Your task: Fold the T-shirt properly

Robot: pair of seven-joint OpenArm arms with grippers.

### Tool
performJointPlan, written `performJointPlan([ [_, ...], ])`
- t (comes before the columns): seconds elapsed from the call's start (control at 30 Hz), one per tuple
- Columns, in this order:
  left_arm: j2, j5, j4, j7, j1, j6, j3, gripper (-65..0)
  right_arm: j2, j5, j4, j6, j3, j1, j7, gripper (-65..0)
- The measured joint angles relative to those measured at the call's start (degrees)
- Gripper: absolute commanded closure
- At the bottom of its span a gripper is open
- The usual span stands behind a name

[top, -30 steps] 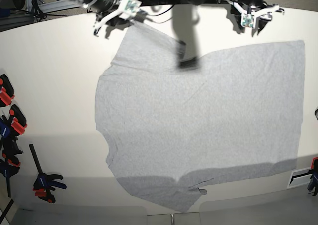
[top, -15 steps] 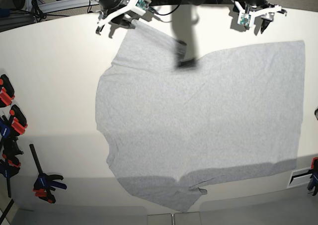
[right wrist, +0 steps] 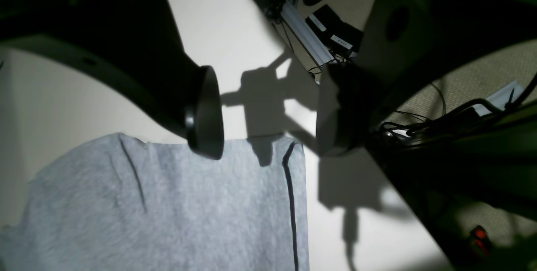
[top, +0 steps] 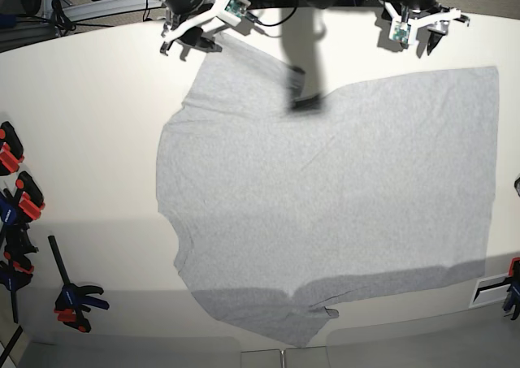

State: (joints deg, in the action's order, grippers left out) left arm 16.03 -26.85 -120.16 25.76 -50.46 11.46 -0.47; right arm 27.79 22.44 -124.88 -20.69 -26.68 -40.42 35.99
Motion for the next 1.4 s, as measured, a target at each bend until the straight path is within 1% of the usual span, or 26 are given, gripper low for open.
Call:
performJointPlan([
  [0.03, 0.02, 0.0, 0.0, 0.0, 0.0, 0.02, 0.0, -26.0, -0.46, -1.66, 0.42, 0.35, 0.0, 0.61, -0.09, -33.8],
  [0.13, 0.02, 0.02, 0.0, 0.09, 0.44, 0.07, 0.0, -26.0, -3.15, -1.46, 4.39, 0.55, 0.0, 3.63, -0.22, -33.8],
  [0.23, 0.0, 0.02, 0.0, 0.04, 1.55, 0.07, 0.0, -26.0, -4.94, -0.24, 10.58, 0.72, -0.07, 6.71, -0.2, -33.8],
  [0.3, 0.04, -0.02, 0.0, 0.04, 2.01, 0.09, 0.04, -26.0, -4.55, -0.61, 13.05, 0.83, -0.55, 7.58, -1.29, -33.8],
  [0.5, 0.02, -0.11, 0.0, 0.0, 2.12, 0.02, 0.0, -26.0, -4.5, 0.04, 13.51, 1.03, -1.73, 7.74, -1.6, -33.7],
  [0.57, 0.02, -0.11, 0.0, 0.04, 2.23, 0.02, 0.0, -26.0, -4.59, 0.04, 13.51, 1.03, -1.73, 7.76, -0.66, -31.7],
  [0.63, 0.02, -0.13, 0.0, 0.0, 2.58, 0.0, 0.0, -26.0, -4.42, 0.92, 13.53, 1.07, -1.81, 7.76, -0.17, -28.3],
  [0.73, 0.04, -0.11, 0.0, 0.02, 2.89, 0.0, 0.0, -26.0, -2.34, 1.22, 14.95, 1.62, -2.08, 8.2, -2.95, -27.4],
  [0.83, 0.0, -0.13, 0.0, -0.02, 3.19, 0.0, 0.0, -26.0, -1.27, 1.09, 16.7, 2.01, -2.1, 9.16, -5.46, -27.4],
  [0.9, 0.02, -0.11, 0.0, 0.02, 3.19, 0.02, 0.0, -26.0, -1.27, 1.62, 17.44, 2.54, -2.05, 9.16, -6.62, -27.4],
  [0.97, 0.04, -0.11, 0.0, 0.02, 3.19, 0.02, 0.0, -26.0, -1.27, 3.5, 18.38, 2.82, -2.05, 9.11, -9.07, -27.4],
  [1.13, 0.02, -0.11, 0.0, 0.04, 3.19, 0.02, 0.0, -26.0, -1.29, 4.61, 18.56, 2.99, -2.1, 9.7, -9.38, -27.4],
  [1.17, 0.02, -0.13, 0.0, 0.0, 3.21, 0.02, 0.0, -26.0, -1.29, 4.63, 18.73, 3.56, -2.1, 10.03, -9.38, -27.4],
  [1.27, 0.02, -0.09, 0.0, 0.02, 3.19, 0.0, 0.0, -26.0, -1.29, 7.87, 18.93, 5.57, -2.12, 10.1, -8.74, -27.4],
  [1.33, 0.02, -0.11, 0.0, 0.02, 3.19, 0.02, 0.0, -26.0, -1.2, 7.8, 19.02, 6.25, -2.29, 10.12, -8.09, -27.4],
  [1.4, 0.0, -0.09, 0.0, 0.0, 3.19, -0.02, 0.0, -26.0, 0.04, 8.72, 19.02, 7.34, -4.09, 10.4, -7.1, -27.4],
])
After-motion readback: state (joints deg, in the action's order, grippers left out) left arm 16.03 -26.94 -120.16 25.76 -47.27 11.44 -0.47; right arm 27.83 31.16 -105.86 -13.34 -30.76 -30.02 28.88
